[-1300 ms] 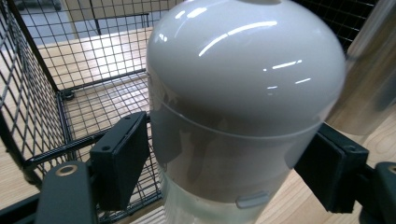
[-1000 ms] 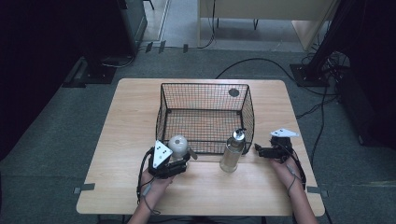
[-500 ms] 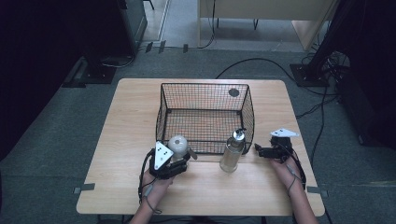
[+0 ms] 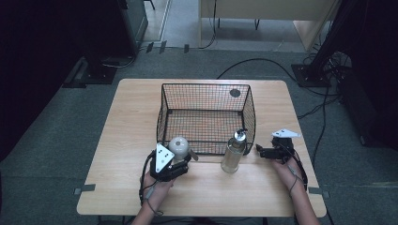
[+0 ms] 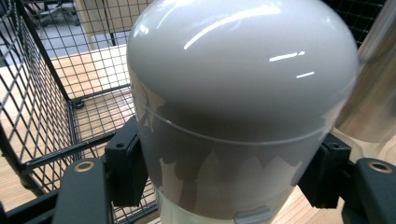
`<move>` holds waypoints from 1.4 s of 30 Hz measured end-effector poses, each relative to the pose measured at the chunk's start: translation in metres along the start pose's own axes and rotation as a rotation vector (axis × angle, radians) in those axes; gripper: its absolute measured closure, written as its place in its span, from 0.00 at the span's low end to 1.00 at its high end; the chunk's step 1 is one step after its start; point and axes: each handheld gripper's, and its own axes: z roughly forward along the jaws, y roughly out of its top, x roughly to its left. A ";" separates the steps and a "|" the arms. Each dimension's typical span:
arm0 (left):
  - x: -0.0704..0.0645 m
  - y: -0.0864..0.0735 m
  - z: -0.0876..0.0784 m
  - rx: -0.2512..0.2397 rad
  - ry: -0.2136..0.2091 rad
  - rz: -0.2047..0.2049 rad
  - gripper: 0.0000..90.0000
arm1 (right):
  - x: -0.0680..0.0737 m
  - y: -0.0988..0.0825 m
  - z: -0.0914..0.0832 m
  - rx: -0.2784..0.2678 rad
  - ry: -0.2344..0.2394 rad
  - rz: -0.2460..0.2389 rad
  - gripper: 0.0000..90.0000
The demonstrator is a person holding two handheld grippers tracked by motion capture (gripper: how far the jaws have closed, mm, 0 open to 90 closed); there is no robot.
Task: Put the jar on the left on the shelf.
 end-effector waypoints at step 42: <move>0.005 0.095 -0.031 -0.066 -0.054 0.012 0.34 | 0.000 0.000 0.000 0.000 0.000 0.000 0.13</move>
